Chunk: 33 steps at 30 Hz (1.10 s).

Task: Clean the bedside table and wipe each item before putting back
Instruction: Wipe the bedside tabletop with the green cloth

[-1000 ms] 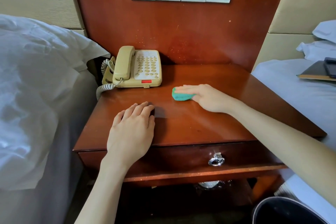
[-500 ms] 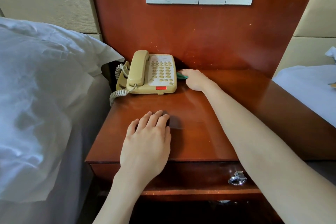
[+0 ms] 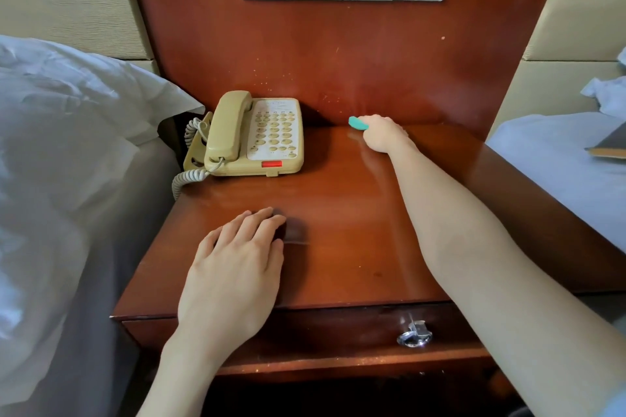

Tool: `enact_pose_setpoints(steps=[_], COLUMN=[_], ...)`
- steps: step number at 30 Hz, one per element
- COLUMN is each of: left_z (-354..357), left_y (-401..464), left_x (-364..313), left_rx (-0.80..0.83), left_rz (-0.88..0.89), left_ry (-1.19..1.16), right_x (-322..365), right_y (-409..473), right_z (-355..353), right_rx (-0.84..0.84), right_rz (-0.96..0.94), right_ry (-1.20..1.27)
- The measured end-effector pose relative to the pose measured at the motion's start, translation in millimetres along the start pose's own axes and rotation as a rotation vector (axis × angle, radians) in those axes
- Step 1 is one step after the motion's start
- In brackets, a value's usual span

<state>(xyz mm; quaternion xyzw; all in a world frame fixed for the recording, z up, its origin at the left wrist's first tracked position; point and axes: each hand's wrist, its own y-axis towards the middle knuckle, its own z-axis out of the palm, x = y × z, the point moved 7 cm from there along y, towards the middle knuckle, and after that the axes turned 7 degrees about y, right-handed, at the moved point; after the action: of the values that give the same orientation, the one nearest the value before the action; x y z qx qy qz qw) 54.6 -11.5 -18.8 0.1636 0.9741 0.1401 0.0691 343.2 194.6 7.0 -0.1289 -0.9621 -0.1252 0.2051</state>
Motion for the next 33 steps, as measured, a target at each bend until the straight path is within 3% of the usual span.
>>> enact_pose_setpoints(steps=[14,22,33], left_z=[0,-2,-3], left_y=[1,3,1], left_x=[-3,-4,-6], left_rx=[0.03,0.044,0.014], left_rz=[-0.019,-0.026,-0.007], left_ry=[0.023,-0.014,-0.027], right_x=[-174,-187,-202], right_y=[-25,-67,-140], right_z=[-84,-90,-100], right_rx=[-0.091,-0.005,-0.055], right_rz=[0.301,0.231,0.212], right_ry=[0.111,0.14,0.132])
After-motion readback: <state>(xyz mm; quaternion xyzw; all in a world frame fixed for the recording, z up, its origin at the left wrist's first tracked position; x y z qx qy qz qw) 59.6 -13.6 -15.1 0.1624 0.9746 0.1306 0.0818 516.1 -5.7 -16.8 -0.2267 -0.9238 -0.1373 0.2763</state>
